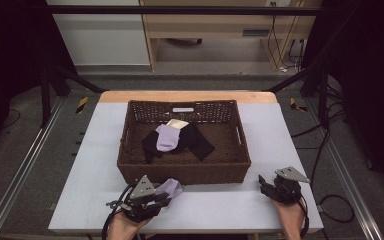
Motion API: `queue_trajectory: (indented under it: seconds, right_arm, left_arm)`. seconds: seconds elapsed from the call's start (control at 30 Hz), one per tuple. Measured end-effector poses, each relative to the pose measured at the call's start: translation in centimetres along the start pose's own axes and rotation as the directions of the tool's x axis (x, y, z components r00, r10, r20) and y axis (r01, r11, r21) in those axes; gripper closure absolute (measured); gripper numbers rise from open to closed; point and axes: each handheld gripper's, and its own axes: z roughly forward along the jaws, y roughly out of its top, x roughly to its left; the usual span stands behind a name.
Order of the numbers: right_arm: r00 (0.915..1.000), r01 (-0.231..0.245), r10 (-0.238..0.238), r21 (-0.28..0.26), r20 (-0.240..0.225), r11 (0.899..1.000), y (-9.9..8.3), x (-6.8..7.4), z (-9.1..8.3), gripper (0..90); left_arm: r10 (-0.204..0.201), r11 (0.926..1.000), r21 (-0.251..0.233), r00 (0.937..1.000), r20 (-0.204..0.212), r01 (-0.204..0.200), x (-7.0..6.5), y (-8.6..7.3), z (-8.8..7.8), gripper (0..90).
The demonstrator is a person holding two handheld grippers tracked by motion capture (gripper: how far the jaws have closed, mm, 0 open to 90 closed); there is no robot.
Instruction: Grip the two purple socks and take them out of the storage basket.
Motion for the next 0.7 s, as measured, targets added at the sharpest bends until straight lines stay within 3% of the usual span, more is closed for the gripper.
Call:
queue_trajectory:
  seconds: [0.1, 0.2, 0.23, 0.3, 0.33, 0.37, 0.4, 0.43, 0.7]
  right_arm:
    - [1.0000, 0.003, -0.003, -0.002, 0.000, 1.000, 0.0, 0.0, 0.0, 31.0]
    - [1.0000, 0.002, -0.002, -0.002, 0.000, 1.000, 0.0, 0.0, 0.0, 31.0]
    - [1.0000, 0.001, -0.001, -0.001, 0.001, 1.000, 0.0, 0.0, 0.0, 31.0]
    - [1.0000, 0.002, -0.002, -0.001, 0.001, 1.000, 0.0, 0.0, 0.0, 31.0]
    - [1.0000, 0.003, -0.003, -0.001, 0.001, 1.000, 0.0, 0.0, 0.0, 30.9]
    - [1.0000, 0.005, -0.005, -0.002, 0.002, 1.000, 0.0, 0.0, 0.0, 30.9]
    - [1.0000, 0.004, -0.004, -0.002, 0.002, 1.000, 0.0, 0.0, 0.0, 30.9]
    - [1.0000, 0.005, -0.005, -0.003, 0.003, 1.000, 0.0, 0.0, 0.0, 30.8]
    - [1.0000, 0.002, -0.002, -0.001, 0.002, 1.000, 0.0, 0.0, 0.0, 30.8]
  left_arm:
    - [0.054, 0.9982, -0.021, 0.9967, -0.061, -0.055, -0.3, -0.2, -0.5, 68.2]
    - [0.043, 0.9982, -0.038, 0.9958, -0.081, -0.046, -0.2, -0.2, -1.2, 62.8]
    - [0.029, 0.9987, -0.039, 0.9964, -0.080, -0.032, -0.2, -0.1, -1.4, 61.3]
    - [-0.053, 0.9981, -0.033, 0.9976, -0.045, 0.052, 0.3, 0.4, -2.1, 56.6]
    - [-0.100, 0.9945, -0.035, 0.9948, -0.022, 0.099, 0.7, 0.6, -2.4, 53.5]
    - [-0.120, 0.9922, -0.036, 0.9928, -0.009, 0.119, 0.8, 0.7, -2.5, 49.0]
    - [-0.158, 0.9863, -0.045, 0.9873, 0.013, 0.159, 1.2, 1.0, -2.9, 48.5]
    - [-0.167, 0.9840, -0.061, 0.9859, 0.007, 0.167, 1.3, 1.2, -3.3, 48.9]
    - [-0.111, 0.9892, -0.105, 0.9898, -0.088, 0.102, 1.0, 3.6, -5.3, 49.8]
